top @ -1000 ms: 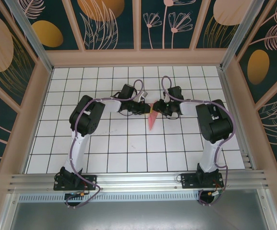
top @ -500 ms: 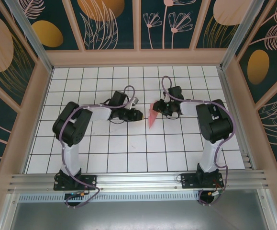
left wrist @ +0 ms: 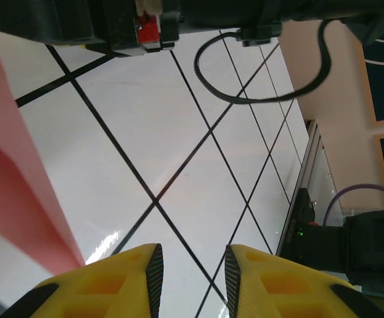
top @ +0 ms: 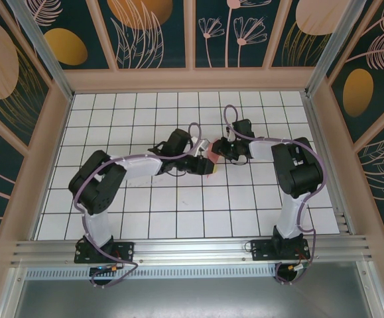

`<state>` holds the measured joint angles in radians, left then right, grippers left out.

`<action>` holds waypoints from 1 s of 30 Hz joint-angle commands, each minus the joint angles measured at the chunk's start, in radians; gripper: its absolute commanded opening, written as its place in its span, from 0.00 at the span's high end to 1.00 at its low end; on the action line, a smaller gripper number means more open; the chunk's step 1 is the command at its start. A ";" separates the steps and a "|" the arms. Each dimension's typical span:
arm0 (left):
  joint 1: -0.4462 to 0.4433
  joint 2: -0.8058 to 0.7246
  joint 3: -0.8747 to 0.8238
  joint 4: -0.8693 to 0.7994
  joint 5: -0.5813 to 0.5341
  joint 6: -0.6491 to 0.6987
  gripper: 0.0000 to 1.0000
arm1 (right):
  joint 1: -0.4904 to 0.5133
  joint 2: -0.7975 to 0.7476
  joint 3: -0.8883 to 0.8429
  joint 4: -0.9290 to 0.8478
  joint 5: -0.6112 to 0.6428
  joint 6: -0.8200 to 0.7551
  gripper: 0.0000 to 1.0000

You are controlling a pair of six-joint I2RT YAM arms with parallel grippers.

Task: Fold a paper plane with a square sheet of paper (fold left side to right side)
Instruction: Fold the wing for the fifth time at the center of the table.

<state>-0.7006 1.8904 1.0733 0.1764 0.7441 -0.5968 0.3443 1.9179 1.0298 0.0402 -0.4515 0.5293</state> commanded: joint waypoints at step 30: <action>0.009 0.224 -0.052 0.065 -0.046 -0.013 0.76 | 0.005 -0.274 -0.099 -0.041 -0.045 -0.037 0.73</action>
<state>-0.6834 2.0583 1.0500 0.3000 0.7227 -0.6071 0.3462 1.6798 0.9844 0.0261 -0.4686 0.4950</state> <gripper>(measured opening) 0.246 0.277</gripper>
